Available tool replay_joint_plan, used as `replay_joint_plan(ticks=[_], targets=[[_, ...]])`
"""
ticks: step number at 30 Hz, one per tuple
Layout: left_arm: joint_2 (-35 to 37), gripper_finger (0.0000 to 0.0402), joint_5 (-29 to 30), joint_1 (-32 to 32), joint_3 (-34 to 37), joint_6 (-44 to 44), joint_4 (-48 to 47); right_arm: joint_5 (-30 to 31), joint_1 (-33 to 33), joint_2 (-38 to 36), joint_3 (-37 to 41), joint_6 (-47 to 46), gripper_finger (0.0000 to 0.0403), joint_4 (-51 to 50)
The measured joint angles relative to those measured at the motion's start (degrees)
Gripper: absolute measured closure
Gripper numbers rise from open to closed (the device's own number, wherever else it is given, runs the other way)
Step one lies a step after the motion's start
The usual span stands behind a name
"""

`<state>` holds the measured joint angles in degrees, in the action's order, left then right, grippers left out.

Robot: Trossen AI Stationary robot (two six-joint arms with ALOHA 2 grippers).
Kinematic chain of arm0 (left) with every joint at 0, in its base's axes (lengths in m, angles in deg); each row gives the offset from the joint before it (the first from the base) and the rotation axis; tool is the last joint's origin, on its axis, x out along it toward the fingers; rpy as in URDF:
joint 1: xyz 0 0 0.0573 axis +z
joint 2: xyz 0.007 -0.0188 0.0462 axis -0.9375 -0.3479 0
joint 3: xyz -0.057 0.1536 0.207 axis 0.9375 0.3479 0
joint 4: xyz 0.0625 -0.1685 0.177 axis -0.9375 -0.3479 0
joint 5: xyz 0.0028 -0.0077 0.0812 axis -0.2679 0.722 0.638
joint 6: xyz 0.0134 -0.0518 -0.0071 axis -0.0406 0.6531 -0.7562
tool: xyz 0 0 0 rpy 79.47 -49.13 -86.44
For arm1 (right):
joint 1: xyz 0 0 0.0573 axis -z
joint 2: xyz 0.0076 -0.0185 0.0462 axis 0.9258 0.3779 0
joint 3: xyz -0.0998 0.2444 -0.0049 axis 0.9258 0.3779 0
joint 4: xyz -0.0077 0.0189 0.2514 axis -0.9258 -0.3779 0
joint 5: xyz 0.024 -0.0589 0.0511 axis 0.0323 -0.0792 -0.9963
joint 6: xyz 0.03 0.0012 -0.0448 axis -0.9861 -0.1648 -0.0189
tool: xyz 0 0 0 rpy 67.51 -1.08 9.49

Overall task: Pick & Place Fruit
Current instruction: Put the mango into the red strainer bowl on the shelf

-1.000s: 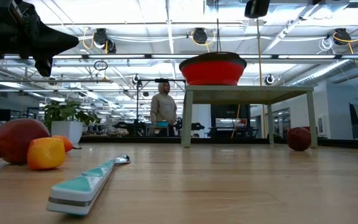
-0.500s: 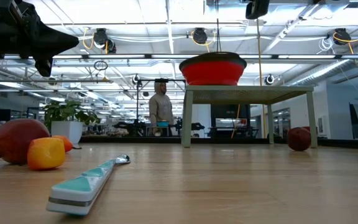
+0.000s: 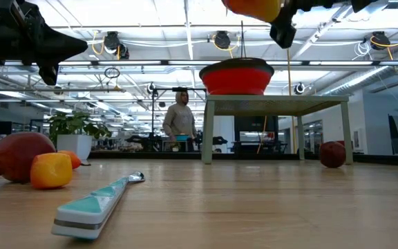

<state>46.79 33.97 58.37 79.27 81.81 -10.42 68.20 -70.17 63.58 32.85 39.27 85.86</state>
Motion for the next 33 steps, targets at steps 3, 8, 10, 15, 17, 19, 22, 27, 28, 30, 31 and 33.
replay_joint_plan(ticks=[3, 8, 10, 15, 17, 19, 22, 27, 28, 30, 31, 33], targets=[[0.0, 0.0378, 0.0, 0.0, 0.0, 0.0, 0.0, 0.0, 0.0, 0.5, 0.0, 5.7, 0.018, 0.0], [0.0, 0.0378, 0.0, 0.0, 0.0, 0.0, 0.0, 0.0, 0.0, 0.9, 0.0, 12.8, 0.0182, -1.0], [0.0, 0.0378, 0.0, 0.0, 0.0, 0.0, 0.0, 0.1, 0.0, 0.9, 0.0, 15.5, 0.0182, -2.8], [0.0, 0.0378, 0.0, 0.0, 0.0, 0.0, 0.0, 0.3, 0.0, 0.9, 0.0, 20.9, 0.0182, -7.3], [0.0, 0.0378, 0.0, 0.0, 0.0, 0.0, 0.0, 0.3, 0.0, 0.9, 0.0, 21.9, 0.0182, -9.6], [0.0, 0.0378, 0.0, 0.0, 0.0, 0.0, 0.0, 0.3, 0.0, 0.9, 0.0, 22.2, 0.0182, -12.0], [0.0, 0.0378, 0.0, 0.0, 0.0, 0.0, -0.1, 0.3, 0.0, 0.9, 0.0, 22.2, 0.0182, -16.5], [0.0, 0.0378, 0.8, 0.0, 0.0, 0.0, -0.1, 0.3, 0.0, 0.9, 0.0, 22.9, 0.0182, -24.4], [0.0, 0.0378, 1.2, 0.0, 0.0, 0.0, -0.1, 0.3, 0.0, 0.9, 0.0, 23.3, 0.0182, -25.7], [0.0, 0.0378, 2.4, 0.0, 0.0, 0.0, -0.1, 0.3, 0.0, 0.9, 0.0, 24.0, 0.0182, -27.9], [0.0, 0.0378, 2.9, 0.0, 0.0, 0.0, -0.1, 0.3, 0.0, 0.9, 0.0, 24.3, 0.0182, -28.8], [0.0, 0.0378, 3.7, 0.0, 0.0, 0.0, -0.1, 0.2, 0.0, 0.9, 0.0, 25.0, 0.0182, -30.4]])
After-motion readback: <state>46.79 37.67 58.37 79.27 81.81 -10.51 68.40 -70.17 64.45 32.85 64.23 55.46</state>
